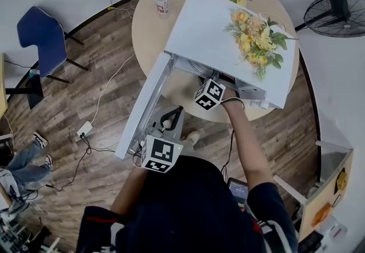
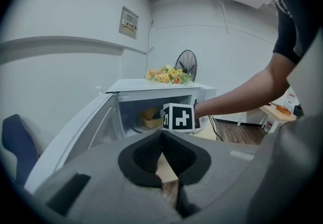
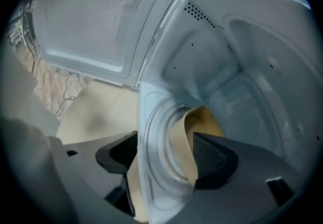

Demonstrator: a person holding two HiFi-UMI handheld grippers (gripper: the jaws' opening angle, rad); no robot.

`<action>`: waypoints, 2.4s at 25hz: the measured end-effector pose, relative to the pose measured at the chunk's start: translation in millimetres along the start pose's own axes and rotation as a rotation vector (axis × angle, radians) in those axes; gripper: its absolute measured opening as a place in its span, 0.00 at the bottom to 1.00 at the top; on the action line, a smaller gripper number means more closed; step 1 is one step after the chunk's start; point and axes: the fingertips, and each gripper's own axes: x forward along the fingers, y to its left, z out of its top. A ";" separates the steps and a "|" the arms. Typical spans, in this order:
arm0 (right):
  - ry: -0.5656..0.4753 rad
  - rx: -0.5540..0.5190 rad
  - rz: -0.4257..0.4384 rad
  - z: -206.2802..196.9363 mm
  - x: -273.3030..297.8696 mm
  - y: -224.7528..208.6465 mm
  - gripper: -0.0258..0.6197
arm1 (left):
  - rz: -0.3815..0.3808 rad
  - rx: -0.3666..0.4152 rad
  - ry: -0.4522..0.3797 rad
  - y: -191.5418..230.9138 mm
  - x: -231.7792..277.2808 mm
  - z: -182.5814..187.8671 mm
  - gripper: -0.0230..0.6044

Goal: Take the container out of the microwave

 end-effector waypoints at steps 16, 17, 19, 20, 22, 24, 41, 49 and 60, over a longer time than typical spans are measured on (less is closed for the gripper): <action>0.048 -0.046 0.066 4.8 10.2 6.5 0.51 | 0.016 0.036 0.013 4.1 -7.3 -4.9 0.06; 0.049 -0.052 0.064 5.4 9.6 6.5 0.51 | 0.016 0.037 0.013 4.6 -7.4 -4.6 0.06; 0.050 -0.066 0.059 6.1 8.7 6.5 0.51 | 0.018 0.039 0.011 5.6 -7.5 -3.8 0.06; 0.051 -0.071 0.061 5.9 8.5 7.2 0.51 | 0.018 0.039 0.010 5.8 -7.4 -3.5 0.06; 0.056 -0.078 0.075 5.2 8.4 9.2 0.51 | 0.018 0.042 0.009 5.5 -7.3 -2.7 0.06; 0.061 -0.089 0.085 4.9 8.0 10.1 0.50 | 0.017 0.043 0.008 5.1 -7.1 -1.9 0.06; 0.029 -0.111 0.071 13.1 -12.9 13.6 0.14 | 0.020 0.079 -0.015 1.5 -12.6 9.5 0.06; 0.011 -0.134 0.098 19.4 -25.1 30.5 0.07 | 0.025 0.096 -0.031 0.2 -16.8 15.1 0.06; 0.027 -0.153 0.134 15.1 -47.6 56.1 0.06 | 0.040 0.111 -0.049 -3.8 -26.7 19.7 0.06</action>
